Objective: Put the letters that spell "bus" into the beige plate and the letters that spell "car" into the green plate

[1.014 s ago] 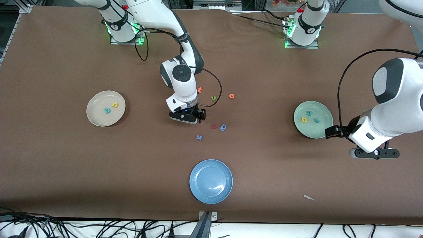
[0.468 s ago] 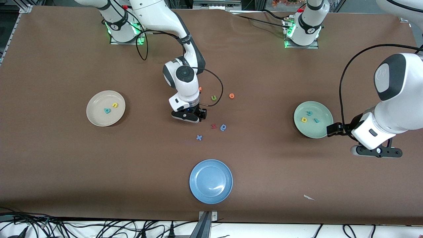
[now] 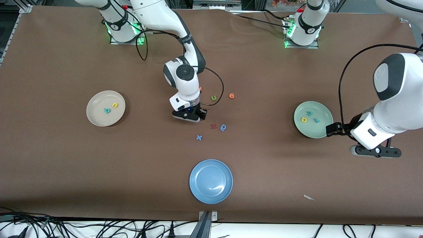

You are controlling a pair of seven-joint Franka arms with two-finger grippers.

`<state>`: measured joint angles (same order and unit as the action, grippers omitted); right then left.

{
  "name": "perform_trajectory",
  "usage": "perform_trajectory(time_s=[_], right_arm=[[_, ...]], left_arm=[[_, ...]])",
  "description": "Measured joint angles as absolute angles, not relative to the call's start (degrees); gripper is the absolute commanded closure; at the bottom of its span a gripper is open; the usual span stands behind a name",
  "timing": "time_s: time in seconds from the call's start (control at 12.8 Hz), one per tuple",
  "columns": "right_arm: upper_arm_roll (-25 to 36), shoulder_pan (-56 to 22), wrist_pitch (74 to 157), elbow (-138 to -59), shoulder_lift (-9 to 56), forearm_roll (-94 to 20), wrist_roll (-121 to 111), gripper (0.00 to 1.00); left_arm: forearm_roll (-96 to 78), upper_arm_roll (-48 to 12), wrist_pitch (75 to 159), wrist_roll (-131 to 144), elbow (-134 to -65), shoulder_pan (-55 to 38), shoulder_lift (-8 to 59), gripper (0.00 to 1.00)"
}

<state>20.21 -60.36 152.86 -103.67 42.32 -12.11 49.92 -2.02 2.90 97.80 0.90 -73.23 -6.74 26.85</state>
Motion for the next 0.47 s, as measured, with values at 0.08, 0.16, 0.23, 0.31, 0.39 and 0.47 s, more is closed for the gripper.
perform_trajectory(time_s=[0.08, 0.16, 0.23, 0.31, 0.39, 0.47], right_arm=[[20.21, -60.36, 152.86, -103.68, 42.32, -12.11, 49.91, 0.79], [20.21, -60.36, 152.86, -103.68, 42.32, -12.11, 49.91, 0.81], [20.21, -60.36, 152.86, -103.68, 42.32, -12.11, 49.9, 0.85], [20.22, -60.36, 152.86, -103.68, 42.31, -12.11, 49.7, 0.88], [20.25, -60.38, 152.75, -103.69, 42.27, -12.11, 49.24, 1.0], [20.4, -60.39, 152.05, -103.68, 42.15, -12.11, 48.26, 1.0]], left_arm=[[-2.02, 2.91, 97.8, 0.9, -73.23, -6.74, 26.85, 0.0], [-2.02, 2.91, 97.8, 0.9, -73.23, -6.74, 26.85, 0.0], [-2.02, 2.91, 97.8, 0.9, -73.23, -6.74, 26.85, 0.0], [-2.02, 2.91, 97.8, 0.9, -73.23, -6.75, 26.85, 0.0], [-2.02, 2.91, 97.8, 1.06, -73.23, -6.75, 26.85, 0.0], [-2.02, 2.91, 97.8, 1.44, -73.23, -6.77, 26.85, 0.0]])
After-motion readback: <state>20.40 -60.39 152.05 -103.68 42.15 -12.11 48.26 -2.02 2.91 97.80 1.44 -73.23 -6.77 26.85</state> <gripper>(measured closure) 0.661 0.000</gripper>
